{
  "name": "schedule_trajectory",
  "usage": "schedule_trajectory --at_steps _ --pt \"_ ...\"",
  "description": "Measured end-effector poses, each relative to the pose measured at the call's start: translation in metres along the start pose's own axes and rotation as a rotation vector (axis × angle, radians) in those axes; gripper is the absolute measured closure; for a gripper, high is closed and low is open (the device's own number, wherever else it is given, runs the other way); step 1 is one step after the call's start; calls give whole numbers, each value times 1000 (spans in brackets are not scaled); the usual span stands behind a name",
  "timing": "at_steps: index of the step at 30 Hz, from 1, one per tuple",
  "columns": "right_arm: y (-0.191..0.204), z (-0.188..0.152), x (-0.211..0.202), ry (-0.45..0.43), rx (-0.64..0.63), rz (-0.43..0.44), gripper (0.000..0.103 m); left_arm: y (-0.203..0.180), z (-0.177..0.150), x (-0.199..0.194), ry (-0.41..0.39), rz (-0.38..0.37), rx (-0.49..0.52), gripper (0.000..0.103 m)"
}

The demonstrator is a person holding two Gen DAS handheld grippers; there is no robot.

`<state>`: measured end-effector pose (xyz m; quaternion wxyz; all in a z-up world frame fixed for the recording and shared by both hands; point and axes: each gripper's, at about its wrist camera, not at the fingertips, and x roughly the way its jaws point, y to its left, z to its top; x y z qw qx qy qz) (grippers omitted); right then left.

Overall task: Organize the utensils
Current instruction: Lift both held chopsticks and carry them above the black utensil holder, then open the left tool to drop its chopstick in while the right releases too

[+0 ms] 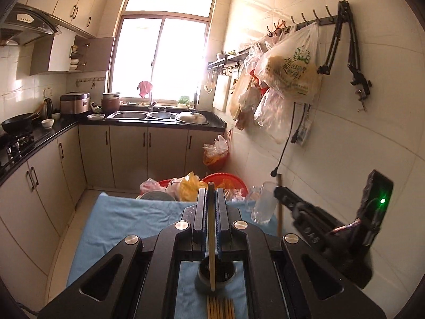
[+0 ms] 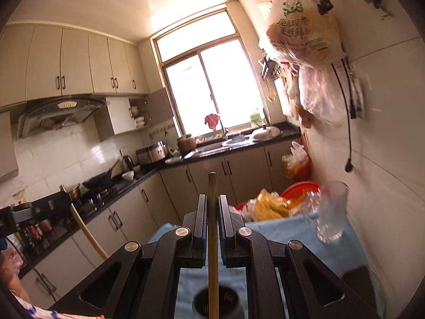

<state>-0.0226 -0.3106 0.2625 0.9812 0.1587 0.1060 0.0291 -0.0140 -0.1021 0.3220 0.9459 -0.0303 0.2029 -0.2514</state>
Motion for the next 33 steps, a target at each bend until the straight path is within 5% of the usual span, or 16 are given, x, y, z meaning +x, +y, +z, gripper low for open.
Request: schedule_trajectory --at_steps 10,18,24,27,33 --pt "-10 -8 76 -79 19 -57 95 7 4 86 97 -12 -13 98" --pt "-14 -54 107 42 -24 -79 95 10 -35 133 230 2 -14 98" --pt "-24 -63 108 80 -16 -86 90 14 -40 131 233 20 -25 89" --pt "-27 -58 101 78 -9 -88 70 18 -37 119 209 40 -32 73" --pt "-21 -39 61 47 -7 -83 59 27 -31 76 169 63 -46 70"
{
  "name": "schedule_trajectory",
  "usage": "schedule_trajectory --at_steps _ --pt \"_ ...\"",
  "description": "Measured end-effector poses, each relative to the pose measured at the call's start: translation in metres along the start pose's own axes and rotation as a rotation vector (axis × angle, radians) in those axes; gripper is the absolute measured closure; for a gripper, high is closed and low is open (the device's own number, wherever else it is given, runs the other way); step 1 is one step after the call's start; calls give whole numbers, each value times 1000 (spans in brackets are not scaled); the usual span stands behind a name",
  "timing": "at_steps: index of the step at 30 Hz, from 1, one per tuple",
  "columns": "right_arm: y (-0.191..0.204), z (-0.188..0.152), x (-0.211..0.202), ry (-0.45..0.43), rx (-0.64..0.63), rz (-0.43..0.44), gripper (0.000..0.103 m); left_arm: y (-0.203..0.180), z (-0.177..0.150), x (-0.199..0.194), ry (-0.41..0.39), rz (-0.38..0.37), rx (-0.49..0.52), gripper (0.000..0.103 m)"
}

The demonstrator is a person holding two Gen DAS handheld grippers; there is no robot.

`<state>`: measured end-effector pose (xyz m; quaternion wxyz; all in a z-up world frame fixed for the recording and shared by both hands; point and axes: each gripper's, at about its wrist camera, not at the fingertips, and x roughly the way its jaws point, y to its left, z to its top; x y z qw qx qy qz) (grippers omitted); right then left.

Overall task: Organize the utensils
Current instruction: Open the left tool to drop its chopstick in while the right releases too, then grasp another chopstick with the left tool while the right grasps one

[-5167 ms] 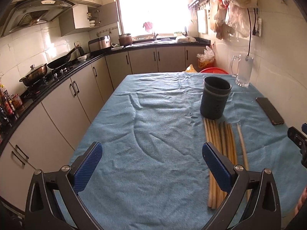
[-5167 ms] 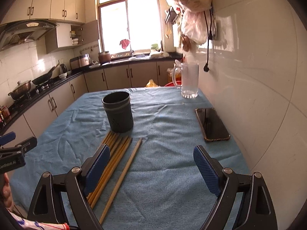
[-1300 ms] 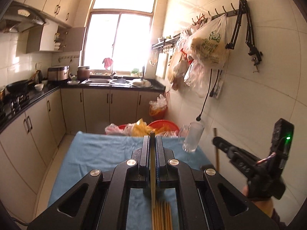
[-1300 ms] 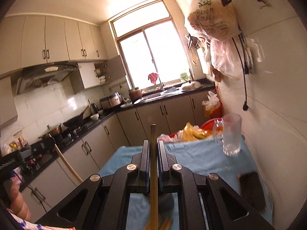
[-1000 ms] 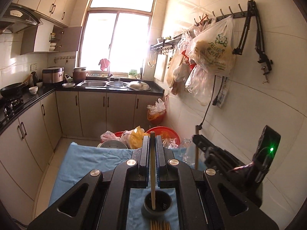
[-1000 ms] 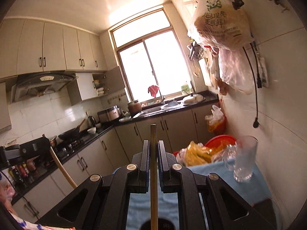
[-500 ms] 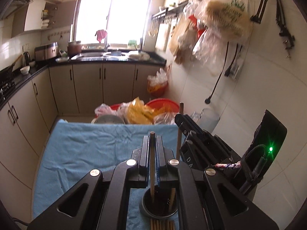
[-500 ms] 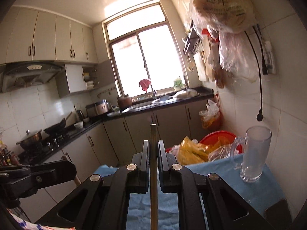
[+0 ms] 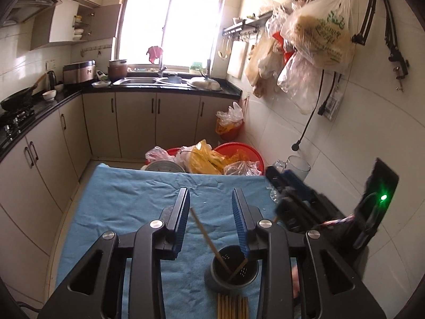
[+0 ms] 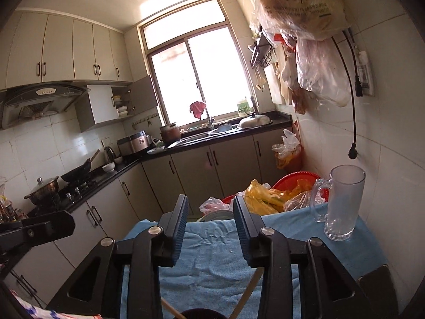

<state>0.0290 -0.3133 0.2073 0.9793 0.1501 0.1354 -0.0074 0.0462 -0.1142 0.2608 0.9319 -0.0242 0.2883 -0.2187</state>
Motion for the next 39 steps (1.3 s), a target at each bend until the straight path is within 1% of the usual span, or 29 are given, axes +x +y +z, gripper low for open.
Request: schedule_trajectory --at_steps 2,3,5,6,7,8,10,11,12,13,14,15,16,17,18,19,21,22,24,26,27,29,30,34,36,37,39 --pt "2 3 -20 -5 0 -1 50 4 -6 -17 -14 3 -4 65" --pt "0 1 -35 -1 0 0 48 7 -12 -28 -22 5 -6 61" --pt "-2 -8 -55 20 1 -3 37 13 -27 -46 -30 14 -20 56" --pt "-4 -17 -66 46 0 -7 35 17 -35 -51 -27 16 -29 53" --pt "-6 -30 -74 86 -3 -9 33 21 -46 -55 -18 17 -38 50" --pt "-10 -49 -82 146 -4 -14 33 24 -56 -56 -2 18 -46 50" --pt "-17 -83 -87 250 -6 -27 33 32 -88 -50 74 2 -67 49" --pt "-21 -103 -88 316 -6 -28 33 36 -104 -44 114 -4 -83 49" --pt "-24 -129 -88 400 -2 -16 34 38 -117 -38 147 -4 -94 49" --pt "-26 -146 -88 454 3 -5 40 40 -133 -29 189 2 -102 49" --pt "-26 -161 -87 506 6 7 50 40 -152 -18 237 6 -101 49" --pt "-24 -180 -87 570 5 25 54 39 -165 -9 273 3 -92 49" --pt "-22 -191 -88 606 0 40 59 36 -177 -1 306 -2 -80 50" --pt "-19 -198 -88 624 -6 48 62 32 -189 9 339 -7 -65 52" --pt "-15 -207 -88 643 -19 54 64 25 -202 21 378 -14 -43 58" --pt "-11 -213 -87 654 -34 54 66 20 -210 30 405 -19 -23 64" --pt "-5 -220 -84 666 -61 50 66 8 -226 48 455 -26 20 71" --pt "-2 -223 -81 676 -77 47 66 4 -231 55 470 -24 31 73" --pt "0 -226 -80 665 -102 52 65 -5 -241 69 495 -40 44 74" --pt "-1 -225 -81 672 -121 43 65 -8 -243 72 478 -29 66 75" --pt "-4 -223 -83 675 -140 22 65 -8 -242 71 483 -19 75 76" --pt "-12 -223 -85 689 -177 -49 65 1 -240 67 495 -16 59 77" --pt "-20 -222 -89 684 -184 -77 65 8 -240 65 491 -3 57 77" --pt "-60 -212 -103 690 -114 -162 63 42 -237 51 479 70 25 77" --pt "-70 -209 -108 686 -90 -173 62 58 -235 47 480 108 10 77" --pt "-74 -207 -108 686 -67 -158 62 64 -232 44 477 112 2 77" --pt "-80 -206 -108 690 -30 -139 62 68 -227 41 466 98 -7 77"
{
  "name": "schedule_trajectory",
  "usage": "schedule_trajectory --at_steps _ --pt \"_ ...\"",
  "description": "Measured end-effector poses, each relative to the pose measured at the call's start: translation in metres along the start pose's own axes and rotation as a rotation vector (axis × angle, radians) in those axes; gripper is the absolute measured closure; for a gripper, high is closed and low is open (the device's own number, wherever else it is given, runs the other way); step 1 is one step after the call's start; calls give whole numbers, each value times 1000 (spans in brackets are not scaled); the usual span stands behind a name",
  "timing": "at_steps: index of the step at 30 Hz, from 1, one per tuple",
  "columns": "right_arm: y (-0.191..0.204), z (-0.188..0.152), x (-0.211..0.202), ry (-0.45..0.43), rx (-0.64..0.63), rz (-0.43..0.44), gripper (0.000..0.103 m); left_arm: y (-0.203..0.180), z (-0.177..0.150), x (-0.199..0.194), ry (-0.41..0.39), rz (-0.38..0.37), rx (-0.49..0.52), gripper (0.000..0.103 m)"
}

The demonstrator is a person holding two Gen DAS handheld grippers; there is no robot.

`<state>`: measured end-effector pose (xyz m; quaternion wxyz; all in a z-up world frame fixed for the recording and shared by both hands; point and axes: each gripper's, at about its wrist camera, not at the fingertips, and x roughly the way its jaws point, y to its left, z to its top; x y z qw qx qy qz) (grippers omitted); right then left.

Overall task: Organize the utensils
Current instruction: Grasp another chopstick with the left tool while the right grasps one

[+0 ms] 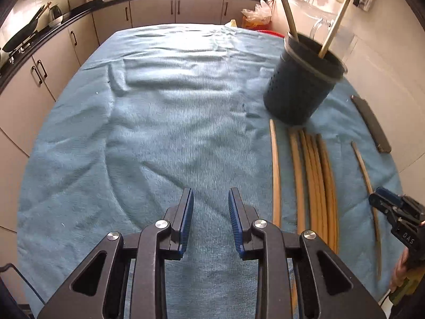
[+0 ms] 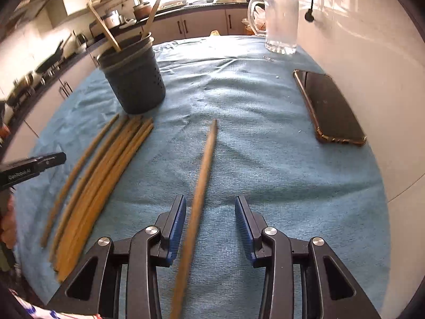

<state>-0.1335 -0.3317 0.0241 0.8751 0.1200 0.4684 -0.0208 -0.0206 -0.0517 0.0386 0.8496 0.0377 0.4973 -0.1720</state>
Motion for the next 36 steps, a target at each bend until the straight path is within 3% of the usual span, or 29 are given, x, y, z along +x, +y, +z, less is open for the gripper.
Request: schedule_trajectory --at_steps 4,11,28,30,32,33,34,36 --pt "0 7 5 6 -1 -12 62 -13 11 -3 -11 -27 46 77" --pt "6 20 18 25 -36 -35 62 -61 35 34 41 -56 137 77" --pt "17 71 53 119 -117 -108 69 -81 65 65 62 -15 194 79" --pt "19 78 57 130 -113 -110 73 -82 65 65 57 -17 195 79" --pt "21 81 59 134 -109 -107 90 -83 62 63 52 -22 197 80" --pt "24 82 60 132 -114 -101 94 -81 61 61 47 -22 195 93" --pt "25 82 60 128 -117 -101 95 -79 60 60 46 -25 188 98" --pt "24 82 58 117 -100 -66 96 -74 58 55 38 -42 161 98"
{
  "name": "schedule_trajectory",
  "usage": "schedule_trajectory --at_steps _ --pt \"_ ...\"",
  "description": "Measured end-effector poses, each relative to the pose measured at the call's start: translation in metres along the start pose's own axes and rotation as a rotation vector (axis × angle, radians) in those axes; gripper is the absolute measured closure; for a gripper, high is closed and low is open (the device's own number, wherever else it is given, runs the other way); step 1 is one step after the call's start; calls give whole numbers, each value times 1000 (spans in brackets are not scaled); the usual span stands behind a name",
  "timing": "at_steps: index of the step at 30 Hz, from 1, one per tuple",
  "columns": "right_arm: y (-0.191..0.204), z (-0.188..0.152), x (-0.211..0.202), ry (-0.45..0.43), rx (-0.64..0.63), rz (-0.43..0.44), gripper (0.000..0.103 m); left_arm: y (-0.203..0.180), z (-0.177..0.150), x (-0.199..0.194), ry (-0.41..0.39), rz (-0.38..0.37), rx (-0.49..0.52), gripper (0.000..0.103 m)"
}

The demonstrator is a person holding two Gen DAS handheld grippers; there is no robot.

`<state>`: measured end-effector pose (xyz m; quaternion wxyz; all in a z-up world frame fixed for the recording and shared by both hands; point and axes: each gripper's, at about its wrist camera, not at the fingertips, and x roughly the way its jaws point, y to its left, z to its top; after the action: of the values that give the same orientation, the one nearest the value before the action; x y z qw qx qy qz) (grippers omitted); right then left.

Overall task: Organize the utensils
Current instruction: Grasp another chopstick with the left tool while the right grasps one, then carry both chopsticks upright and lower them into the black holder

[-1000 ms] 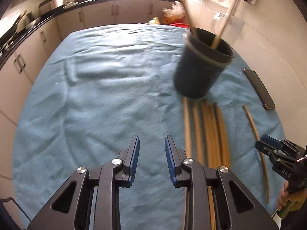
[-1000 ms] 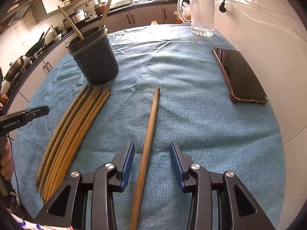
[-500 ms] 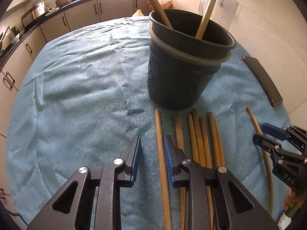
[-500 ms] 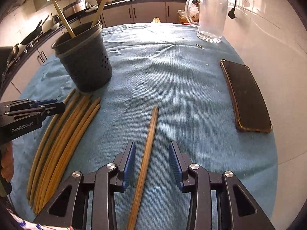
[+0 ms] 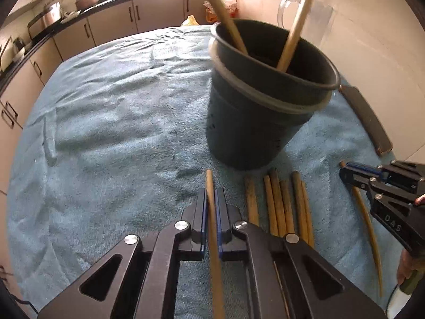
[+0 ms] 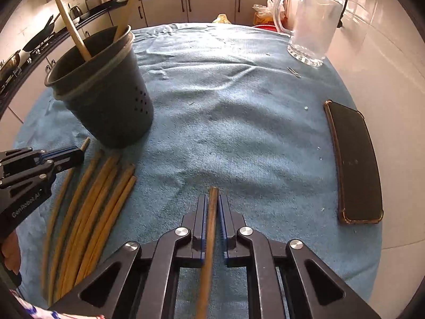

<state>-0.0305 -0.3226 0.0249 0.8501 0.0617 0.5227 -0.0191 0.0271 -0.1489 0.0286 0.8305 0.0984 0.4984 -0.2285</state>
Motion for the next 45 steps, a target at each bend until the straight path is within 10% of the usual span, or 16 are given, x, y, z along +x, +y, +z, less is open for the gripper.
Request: schedule_trajectory --at_steps 21,34,45 --pt "14 -56 -182 -532 15 60 96 1 -56 -202 -424 -1 -70 98" --pt "21 -95 -243 -676 -14 63 96 -14 -93 -272 -580 13 -84 98" --pt "13 -48 -257 -751 45 129 96 -17 -39 -291 -620 -54 -69 98"
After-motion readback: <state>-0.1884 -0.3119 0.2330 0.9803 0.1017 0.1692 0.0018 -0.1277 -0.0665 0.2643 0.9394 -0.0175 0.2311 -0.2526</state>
